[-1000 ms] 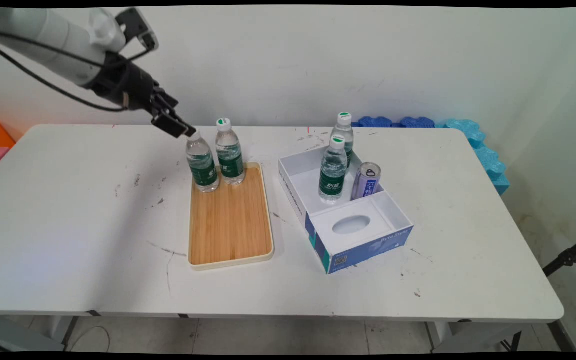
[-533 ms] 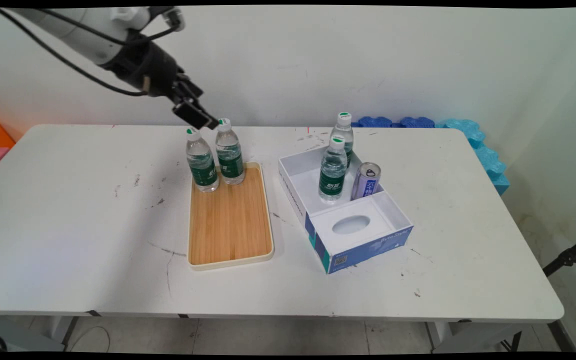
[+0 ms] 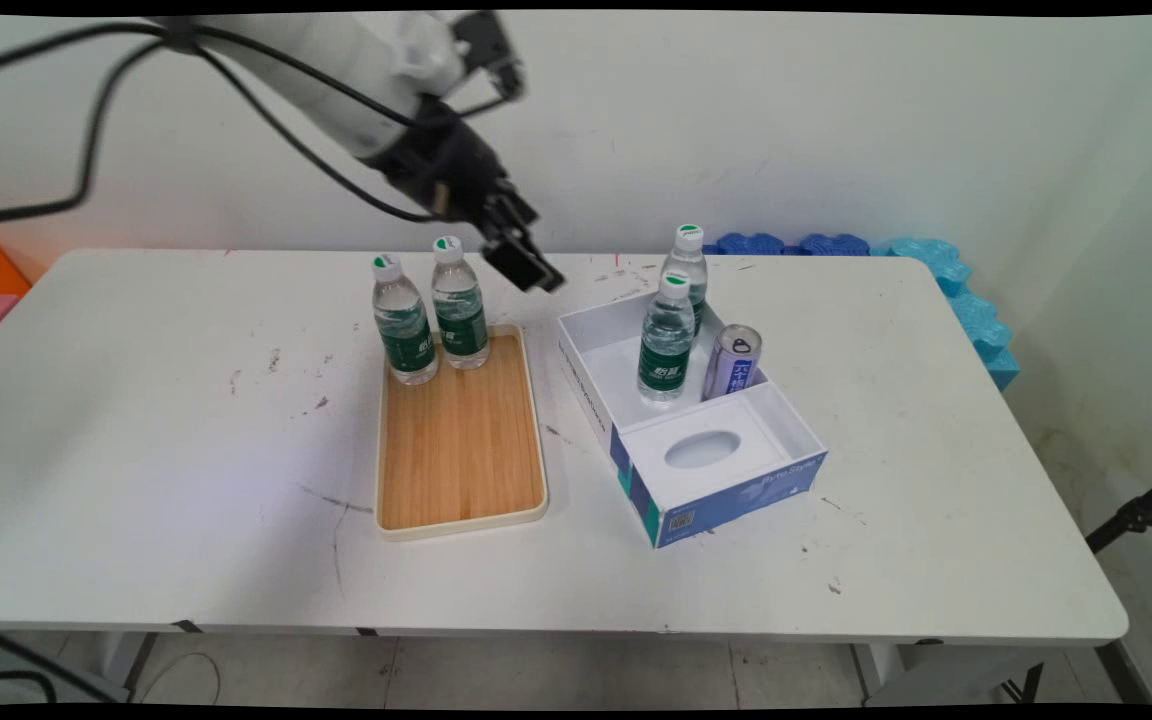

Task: Pick up the green bottle from the white box

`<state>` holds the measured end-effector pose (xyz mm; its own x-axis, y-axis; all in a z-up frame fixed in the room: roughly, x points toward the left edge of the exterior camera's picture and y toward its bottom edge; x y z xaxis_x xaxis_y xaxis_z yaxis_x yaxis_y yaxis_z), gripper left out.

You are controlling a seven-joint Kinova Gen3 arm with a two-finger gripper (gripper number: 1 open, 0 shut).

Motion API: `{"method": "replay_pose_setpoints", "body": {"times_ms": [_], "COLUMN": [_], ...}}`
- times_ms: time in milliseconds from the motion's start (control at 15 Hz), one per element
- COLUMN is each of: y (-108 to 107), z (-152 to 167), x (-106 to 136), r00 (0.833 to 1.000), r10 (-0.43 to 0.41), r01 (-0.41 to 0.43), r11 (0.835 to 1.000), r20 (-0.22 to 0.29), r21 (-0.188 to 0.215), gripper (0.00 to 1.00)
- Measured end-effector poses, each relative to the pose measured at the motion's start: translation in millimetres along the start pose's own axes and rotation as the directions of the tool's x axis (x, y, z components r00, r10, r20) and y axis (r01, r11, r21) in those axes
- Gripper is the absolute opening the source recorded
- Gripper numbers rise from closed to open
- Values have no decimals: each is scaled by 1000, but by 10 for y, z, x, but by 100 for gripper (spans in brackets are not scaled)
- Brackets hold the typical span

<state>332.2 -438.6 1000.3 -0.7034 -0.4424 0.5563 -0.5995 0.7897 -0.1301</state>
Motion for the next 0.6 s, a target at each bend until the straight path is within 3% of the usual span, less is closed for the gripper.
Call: {"method": "replay_pose_setpoints", "body": {"times_ms": [600], "y": [63], "z": [1056], "x": [394], "r00": [994], "r10": [113], "r01": [-112], "r11": [992], "r20": [4], "r21": [-58], "gripper": [100]}}
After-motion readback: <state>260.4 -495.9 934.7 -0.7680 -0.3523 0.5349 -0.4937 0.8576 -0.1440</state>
